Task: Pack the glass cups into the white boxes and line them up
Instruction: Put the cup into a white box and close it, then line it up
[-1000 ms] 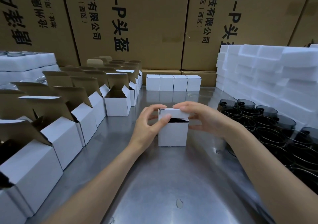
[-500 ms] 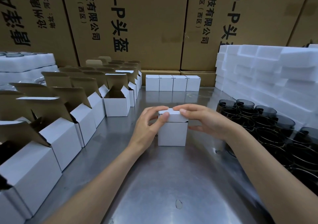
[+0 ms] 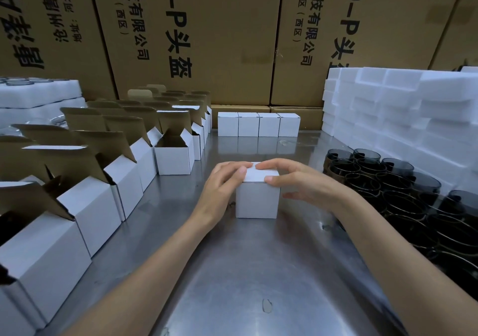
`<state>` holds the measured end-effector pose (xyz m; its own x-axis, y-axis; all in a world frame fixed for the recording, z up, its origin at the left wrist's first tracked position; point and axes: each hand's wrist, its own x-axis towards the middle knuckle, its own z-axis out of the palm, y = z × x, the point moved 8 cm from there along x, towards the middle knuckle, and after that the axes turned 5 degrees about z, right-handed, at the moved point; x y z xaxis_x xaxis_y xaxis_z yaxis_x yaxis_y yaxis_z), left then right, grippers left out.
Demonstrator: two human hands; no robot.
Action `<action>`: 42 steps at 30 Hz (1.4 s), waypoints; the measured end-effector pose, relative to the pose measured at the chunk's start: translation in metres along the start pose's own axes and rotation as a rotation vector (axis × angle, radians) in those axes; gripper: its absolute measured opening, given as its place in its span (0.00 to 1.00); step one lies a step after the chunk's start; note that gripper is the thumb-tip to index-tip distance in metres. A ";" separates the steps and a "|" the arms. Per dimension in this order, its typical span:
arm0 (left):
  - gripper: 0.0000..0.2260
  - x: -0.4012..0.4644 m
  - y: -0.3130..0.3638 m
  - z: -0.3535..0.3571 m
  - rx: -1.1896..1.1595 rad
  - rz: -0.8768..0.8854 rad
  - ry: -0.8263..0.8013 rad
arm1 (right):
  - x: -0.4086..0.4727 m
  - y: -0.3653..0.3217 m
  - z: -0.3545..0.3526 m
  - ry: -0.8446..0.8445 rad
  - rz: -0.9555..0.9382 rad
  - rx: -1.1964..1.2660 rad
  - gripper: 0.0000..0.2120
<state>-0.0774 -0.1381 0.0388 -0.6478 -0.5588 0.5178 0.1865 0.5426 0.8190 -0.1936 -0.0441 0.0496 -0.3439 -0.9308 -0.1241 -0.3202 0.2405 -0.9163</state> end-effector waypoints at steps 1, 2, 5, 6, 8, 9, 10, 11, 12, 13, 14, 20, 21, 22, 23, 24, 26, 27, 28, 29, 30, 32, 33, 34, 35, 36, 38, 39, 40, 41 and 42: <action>0.12 0.001 -0.002 0.000 -0.004 -0.018 -0.006 | 0.002 0.004 0.003 -0.020 0.012 0.074 0.12; 0.12 0.001 -0.004 0.001 -0.006 -0.031 -0.013 | 0.003 0.007 0.007 -0.042 0.023 0.158 0.12; 0.14 0.001 -0.004 0.004 0.030 -0.027 -0.035 | 0.006 0.013 0.013 -0.030 0.011 0.265 0.12; 0.14 0.000 -0.004 0.005 0.040 -0.028 -0.038 | 0.007 0.013 0.012 0.003 0.003 0.272 0.12; 0.13 -0.001 -0.006 0.007 0.022 -0.051 -0.041 | 0.010 0.013 0.012 0.109 -0.013 0.225 0.12; 0.14 -0.001 -0.008 0.009 -0.002 -0.071 -0.046 | 0.011 0.013 0.012 0.191 -0.034 0.173 0.12; 0.16 -0.002 -0.010 0.010 -0.026 -0.094 -0.057 | 0.011 0.012 0.011 0.289 -0.078 0.115 0.12; 0.20 -0.002 -0.012 0.012 -0.053 -0.121 -0.066 | 0.009 0.010 0.011 0.392 -0.141 0.066 0.12; 0.24 -0.002 -0.014 0.012 -0.090 -0.153 -0.069 | 0.004 0.010 0.012 0.485 -0.205 0.020 0.09; 0.27 -0.002 -0.016 0.013 -0.134 -0.179 -0.064 | 0.000 0.010 0.014 0.547 -0.239 -0.025 0.06; 0.29 -0.002 -0.018 0.012 -0.172 -0.197 -0.053 | -0.002 0.010 0.017 0.579 -0.249 -0.074 0.09; 0.35 -0.001 -0.016 0.009 -0.206 -0.221 -0.038 | -0.011 -0.001 0.020 0.756 -0.204 -0.435 0.33; 0.34 -0.001 -0.015 0.009 -0.217 -0.224 -0.036 | -0.011 -0.004 0.020 0.767 -0.195 -0.456 0.33; 0.33 -0.001 -0.016 0.008 -0.224 -0.228 -0.029 | -0.012 -0.005 0.020 0.767 -0.183 -0.462 0.32; 0.32 -0.001 -0.016 0.007 -0.227 -0.231 -0.019 | -0.011 -0.006 0.021 0.754 -0.171 -0.454 0.30; 0.32 -0.001 -0.017 0.005 -0.231 -0.231 -0.007 | -0.010 -0.006 0.022 0.731 -0.160 -0.436 0.30; 0.31 -0.001 -0.016 0.002 -0.235 -0.222 0.013 | -0.010 -0.006 0.023 0.693 -0.131 -0.404 0.29; 0.30 -0.002 -0.015 0.002 -0.229 -0.217 0.018 | -0.010 -0.007 0.024 0.688 -0.115 -0.411 0.29; 0.29 -0.002 -0.014 0.002 -0.225 -0.215 0.019 | -0.010 -0.008 0.026 0.686 -0.090 -0.432 0.30; 0.28 -0.002 -0.015 0.002 -0.228 -0.218 0.019 | -0.011 -0.009 0.027 0.684 -0.059 -0.457 0.31; 0.28 -0.002 -0.016 0.002 -0.237 -0.219 0.019 | -0.009 -0.010 0.028 0.680 -0.027 -0.484 0.33; 0.28 -0.001 -0.017 0.001 -0.243 -0.209 0.029 | -0.004 -0.013 0.030 0.641 0.036 -0.535 0.34; 0.28 -0.001 -0.017 -0.001 -0.251 -0.204 0.043 | 0.000 -0.016 0.029 0.609 0.073 -0.559 0.33; 0.29 0.001 -0.017 -0.002 -0.272 -0.210 0.061 | 0.007 -0.020 0.026 0.571 0.116 -0.575 0.31; 0.29 0.002 -0.019 -0.004 -0.299 -0.221 0.082 | 0.013 -0.025 0.019 0.533 0.160 -0.585 0.30; 0.29 0.003 -0.022 -0.006 -0.310 -0.231 0.106 | 0.021 -0.033 0.009 0.494 0.195 -0.585 0.29; 0.28 0.006 -0.026 -0.011 -0.274 -0.244 0.138 | 0.041 -0.049 -0.016 0.402 0.219 -0.491 0.26; 0.28 0.007 -0.030 -0.014 -0.242 -0.255 0.154 | 0.052 -0.055 -0.032 0.364 0.223 -0.382 0.24; 0.27 0.008 -0.034 -0.017 -0.204 -0.268 0.168 | 0.062 -0.060 -0.051 0.345 0.231 -0.266 0.22; 0.25 0.011 -0.039 -0.020 -0.157 -0.273 0.172 | 0.072 -0.062 -0.071 0.359 0.238 -0.165 0.21; 0.23 0.016 -0.043 -0.021 -0.109 -0.272 0.163 | 0.080 -0.063 -0.095 0.400 0.238 -0.096 0.22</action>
<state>-0.0801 -0.1833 0.0168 -0.5598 -0.7716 0.3021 0.1064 0.2946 0.9497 -0.2847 -0.1080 0.1333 -0.7247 -0.6720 -0.1526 -0.2652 0.4763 -0.8383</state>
